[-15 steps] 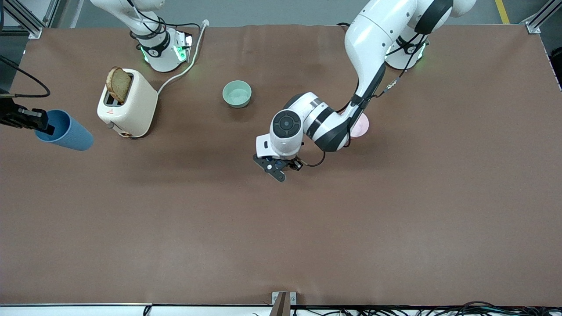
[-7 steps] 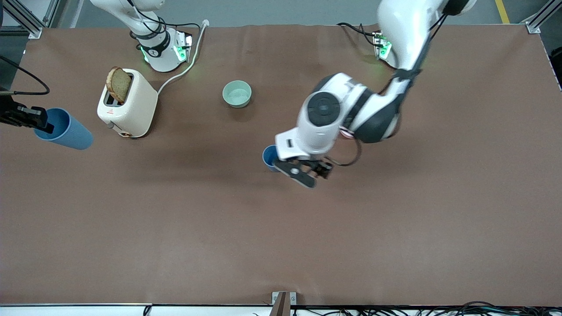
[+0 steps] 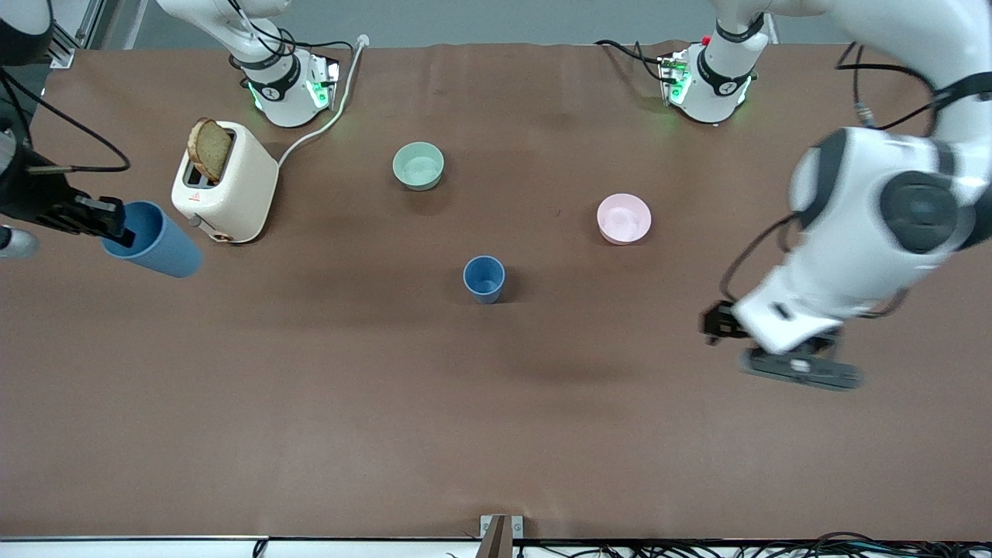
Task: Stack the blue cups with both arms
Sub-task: 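Set the cup down, open the left gripper and withdraw it, then carry the blue cup with the right gripper over the placed cup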
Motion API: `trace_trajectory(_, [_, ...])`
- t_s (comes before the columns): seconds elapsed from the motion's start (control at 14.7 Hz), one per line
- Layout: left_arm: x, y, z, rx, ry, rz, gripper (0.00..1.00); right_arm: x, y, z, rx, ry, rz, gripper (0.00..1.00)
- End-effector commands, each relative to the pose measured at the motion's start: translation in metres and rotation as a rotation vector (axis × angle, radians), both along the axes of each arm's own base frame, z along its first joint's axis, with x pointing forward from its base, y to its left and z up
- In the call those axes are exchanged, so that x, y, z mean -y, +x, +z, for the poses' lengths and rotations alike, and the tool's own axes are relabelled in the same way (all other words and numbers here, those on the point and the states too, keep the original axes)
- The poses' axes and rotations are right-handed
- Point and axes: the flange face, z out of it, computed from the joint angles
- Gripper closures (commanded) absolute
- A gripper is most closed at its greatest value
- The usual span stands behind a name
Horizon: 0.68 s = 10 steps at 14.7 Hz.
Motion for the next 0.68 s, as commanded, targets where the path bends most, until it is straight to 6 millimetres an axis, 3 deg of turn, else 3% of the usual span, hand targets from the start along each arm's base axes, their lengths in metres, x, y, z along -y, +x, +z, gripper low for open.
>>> trace_trajectory(0.0, [-0.036,-0.013,0.038,0.041,0.02,0.068,0.0,-0.05,0.011,-0.019,0.006,0.03,-0.038,1.0])
trace_trajectory(0.07, [-0.067,-0.018,0.059,0.059,0.021,0.115,0.0,-0.073,0.012,-0.024,0.005,0.033,-0.054,1.0])
trace_trajectory(0.2, [-0.1,-0.031,0.069,-0.001,0.028,0.176,0.0,-0.123,0.01,-0.036,-0.001,0.03,-0.073,1.0])
trace_trajectory(0.41, [-0.15,-0.052,0.103,-0.014,-0.125,0.297,0.0,-0.191,0.003,-0.059,-0.016,0.03,-0.074,1.0])
trace_trajectory(0.61, [-0.15,-0.076,0.119,-0.039,-0.107,0.29,0.0,-0.251,-0.005,-0.088,-0.025,0.028,-0.074,1.0])
